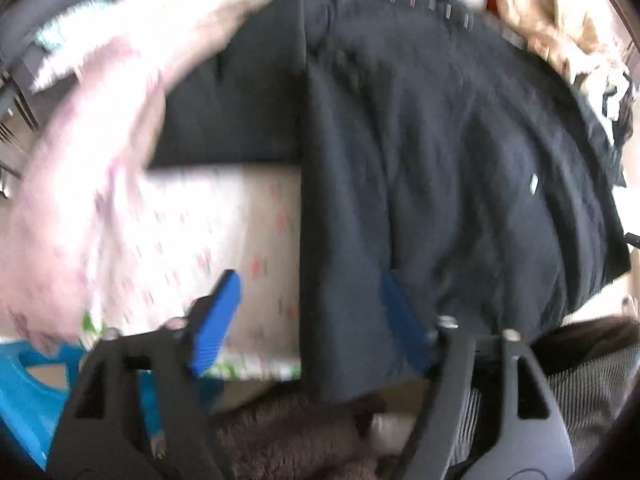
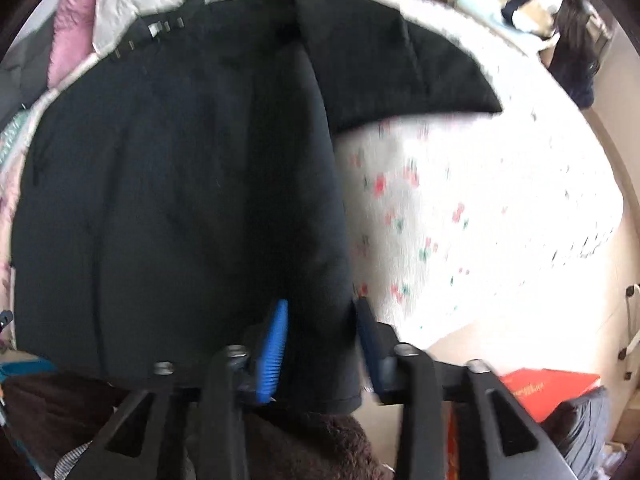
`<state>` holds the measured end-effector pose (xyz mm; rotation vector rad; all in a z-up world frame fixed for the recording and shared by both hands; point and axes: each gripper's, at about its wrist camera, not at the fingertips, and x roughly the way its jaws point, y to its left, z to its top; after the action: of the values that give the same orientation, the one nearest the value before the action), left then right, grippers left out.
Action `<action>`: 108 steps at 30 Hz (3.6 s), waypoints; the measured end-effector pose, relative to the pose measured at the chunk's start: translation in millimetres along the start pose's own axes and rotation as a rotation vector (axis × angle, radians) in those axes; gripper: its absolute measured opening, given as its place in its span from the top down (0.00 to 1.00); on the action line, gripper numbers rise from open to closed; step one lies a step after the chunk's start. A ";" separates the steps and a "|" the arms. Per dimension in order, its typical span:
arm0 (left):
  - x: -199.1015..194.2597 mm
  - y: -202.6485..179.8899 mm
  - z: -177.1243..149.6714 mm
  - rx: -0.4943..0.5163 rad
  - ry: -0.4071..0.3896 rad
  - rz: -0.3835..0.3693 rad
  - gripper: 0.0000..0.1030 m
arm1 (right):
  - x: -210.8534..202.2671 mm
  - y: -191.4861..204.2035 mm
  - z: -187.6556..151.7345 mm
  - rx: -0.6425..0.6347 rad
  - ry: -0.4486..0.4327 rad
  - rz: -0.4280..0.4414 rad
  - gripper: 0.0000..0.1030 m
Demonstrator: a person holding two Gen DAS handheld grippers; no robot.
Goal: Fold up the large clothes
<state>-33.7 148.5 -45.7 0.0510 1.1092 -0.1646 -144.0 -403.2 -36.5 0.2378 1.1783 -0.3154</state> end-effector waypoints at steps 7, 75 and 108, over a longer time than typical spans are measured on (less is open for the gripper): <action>44.0 -55.5 57.4 0.026 -0.103 -0.149 0.12 | 26.2 86.0 42.7 -0.123 -0.199 0.001 0.17; 26.1 271.8 226.2 -0.386 -0.338 0.306 0.91 | 88.5 227.3 136.7 -0.143 -0.204 0.183 0.15; 31.1 112.3 156.2 -0.359 -0.236 0.101 0.08 | 58.5 179.2 136.3 -0.064 -0.275 0.154 0.15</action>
<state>136.0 236.8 -8.6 -0.2273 0.8846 0.1185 59.2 -290.1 -37.8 0.2198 0.8913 -0.1684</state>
